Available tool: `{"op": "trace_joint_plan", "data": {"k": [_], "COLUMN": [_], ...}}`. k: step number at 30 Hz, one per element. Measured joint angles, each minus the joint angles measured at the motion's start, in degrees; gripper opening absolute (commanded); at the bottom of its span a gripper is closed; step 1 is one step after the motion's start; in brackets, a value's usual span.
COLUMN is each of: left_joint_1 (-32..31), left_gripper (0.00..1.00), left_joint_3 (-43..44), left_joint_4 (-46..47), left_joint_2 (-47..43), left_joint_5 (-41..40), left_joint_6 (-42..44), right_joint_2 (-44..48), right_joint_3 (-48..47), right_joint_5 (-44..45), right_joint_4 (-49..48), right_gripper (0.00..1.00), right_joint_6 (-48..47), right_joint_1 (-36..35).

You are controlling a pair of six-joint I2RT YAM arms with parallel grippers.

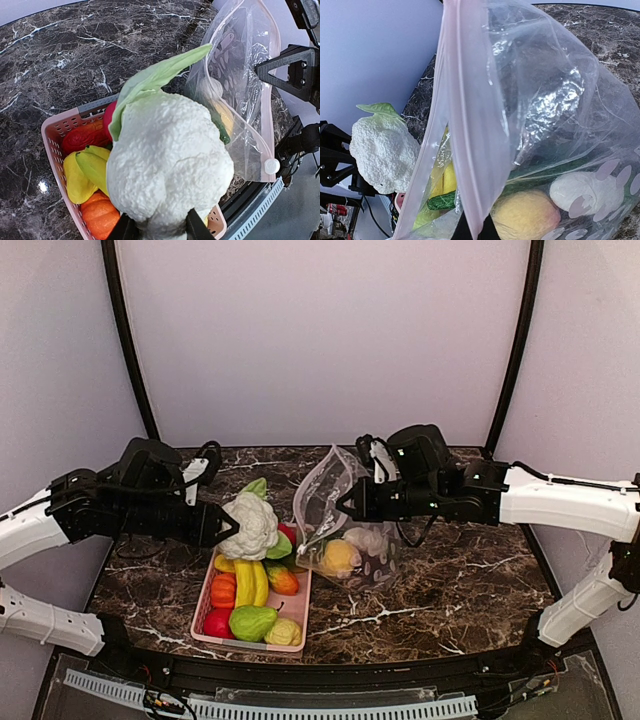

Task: Place the food in the zip-top bag and seal the zipper
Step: Pick up the fake vegetable from the bin, then place the fake vegetable in the zipper food storage bag.

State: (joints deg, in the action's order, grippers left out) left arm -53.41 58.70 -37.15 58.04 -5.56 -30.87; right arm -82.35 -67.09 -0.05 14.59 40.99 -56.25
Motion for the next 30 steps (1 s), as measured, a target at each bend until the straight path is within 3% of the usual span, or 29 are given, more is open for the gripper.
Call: {"op": "trace_joint_plan", "data": {"k": [12,30], "left_joint_1": [0.5,0.9], "left_gripper": [0.16,0.12], "left_joint_3": [15.4,17.8], "left_joint_4": [-4.0,15.0], "left_joint_2": [0.8,17.4], "left_joint_5": [3.4,12.4], "left_joint_6": [4.1,5.4], "right_joint_2": [-0.8,-1.8], "right_joint_3": [-1.4,-3.9], "right_joint_5": [-3.6,-3.3], "right_joint_4": [0.3,3.5], "right_gripper": [0.0,0.0], "right_joint_6": [-1.7,-2.8], "right_joint_1": [0.0,-1.4]}}
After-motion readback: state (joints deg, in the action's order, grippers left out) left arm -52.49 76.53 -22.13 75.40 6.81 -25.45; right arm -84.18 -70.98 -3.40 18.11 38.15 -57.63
